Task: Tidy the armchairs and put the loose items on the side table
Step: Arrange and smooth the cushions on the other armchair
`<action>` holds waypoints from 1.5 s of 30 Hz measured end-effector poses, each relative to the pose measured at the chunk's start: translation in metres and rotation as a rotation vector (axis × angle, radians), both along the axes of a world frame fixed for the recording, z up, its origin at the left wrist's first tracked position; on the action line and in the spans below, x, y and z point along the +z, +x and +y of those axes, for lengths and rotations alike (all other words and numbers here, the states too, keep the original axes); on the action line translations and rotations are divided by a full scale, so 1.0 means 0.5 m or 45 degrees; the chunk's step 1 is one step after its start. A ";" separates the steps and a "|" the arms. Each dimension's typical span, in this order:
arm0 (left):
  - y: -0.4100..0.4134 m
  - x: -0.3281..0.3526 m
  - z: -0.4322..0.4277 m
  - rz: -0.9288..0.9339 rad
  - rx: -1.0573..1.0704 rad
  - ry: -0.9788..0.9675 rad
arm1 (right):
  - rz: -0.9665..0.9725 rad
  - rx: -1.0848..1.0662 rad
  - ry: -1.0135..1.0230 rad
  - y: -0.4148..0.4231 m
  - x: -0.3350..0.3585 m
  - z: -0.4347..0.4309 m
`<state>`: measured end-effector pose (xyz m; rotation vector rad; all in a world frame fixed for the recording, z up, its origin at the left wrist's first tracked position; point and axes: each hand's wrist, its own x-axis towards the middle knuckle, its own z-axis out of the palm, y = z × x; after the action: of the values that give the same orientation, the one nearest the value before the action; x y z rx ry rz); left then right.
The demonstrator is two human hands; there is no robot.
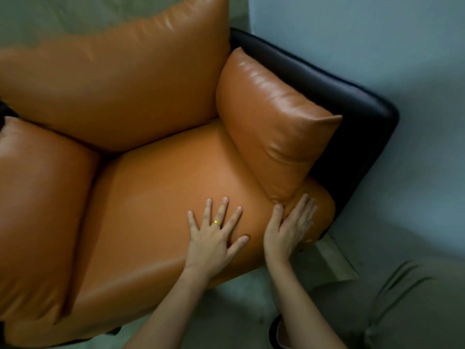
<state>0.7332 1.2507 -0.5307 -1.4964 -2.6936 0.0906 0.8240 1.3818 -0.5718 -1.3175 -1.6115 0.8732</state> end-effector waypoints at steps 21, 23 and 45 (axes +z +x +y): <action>-0.013 -0.041 0.044 0.165 -0.075 0.102 | -0.231 -0.271 0.132 -0.029 -0.029 0.079; -0.003 -0.019 0.045 0.110 -0.047 0.044 | -0.235 -0.161 0.046 -0.008 -0.011 0.080; -0.056 -0.070 -0.079 0.167 0.144 0.389 | -0.054 -0.129 0.180 -0.078 -0.058 -0.091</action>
<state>0.7051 1.2110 -0.5660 -1.2081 -2.5449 -0.2022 0.7849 1.3362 -0.6007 -1.3131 -1.5939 0.6615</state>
